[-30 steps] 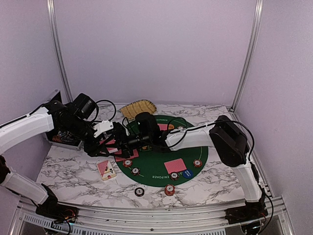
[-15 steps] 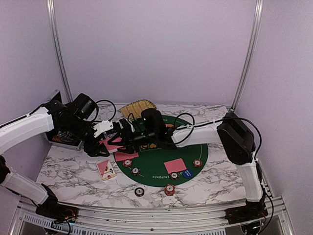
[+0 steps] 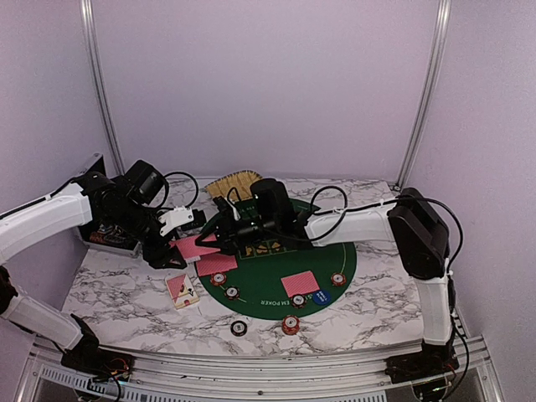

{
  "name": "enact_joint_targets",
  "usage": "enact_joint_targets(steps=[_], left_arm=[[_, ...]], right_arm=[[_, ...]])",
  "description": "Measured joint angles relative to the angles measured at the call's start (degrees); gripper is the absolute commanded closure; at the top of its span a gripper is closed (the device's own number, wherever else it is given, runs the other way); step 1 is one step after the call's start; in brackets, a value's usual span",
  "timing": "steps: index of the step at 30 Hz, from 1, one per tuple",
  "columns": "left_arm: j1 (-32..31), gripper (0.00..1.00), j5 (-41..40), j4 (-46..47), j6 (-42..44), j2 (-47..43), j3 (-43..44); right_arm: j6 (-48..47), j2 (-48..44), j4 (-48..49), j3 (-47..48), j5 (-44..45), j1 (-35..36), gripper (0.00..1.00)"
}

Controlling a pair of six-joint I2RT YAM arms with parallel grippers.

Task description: Distribute texas hold em gaming equipment

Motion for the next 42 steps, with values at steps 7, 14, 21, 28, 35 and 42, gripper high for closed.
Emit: enact_joint_targets(steps=[7, 14, 21, 28, 35, 42], left_arm=[[0.0, 1.0, -0.07, -0.35, 0.0, 0.0, 0.0], [0.02, 1.0, -0.15, -0.42, 0.0, 0.0, 0.0], [0.02, 1.0, -0.79, -0.31, 0.0, 0.0, -0.02], [0.04, 1.0, -0.96, -0.28, 0.0, 0.0, -0.35], [0.07, 1.0, -1.38, -0.31, -0.02, 0.0, -0.35], [0.35, 1.0, -1.4, -0.31, -0.02, 0.0, -0.37]], right_arm=[[-0.44, -1.38, -0.9, -1.81, 0.15, -0.83, 0.94], [-1.07, -2.14, -2.25, -3.58, 0.2, -1.57, 0.99], [-4.09, -6.75, -7.78, -7.54, 0.98, -4.24, 1.0], [-12.7, -10.34, -20.59, -6.32, 5.22, -7.98, 1.0], [-30.73, -9.92, -39.43, 7.61, 23.76, -8.0, 1.0], [-48.54, -9.46, -44.59, 13.18, 46.53, -4.63, 1.0]])
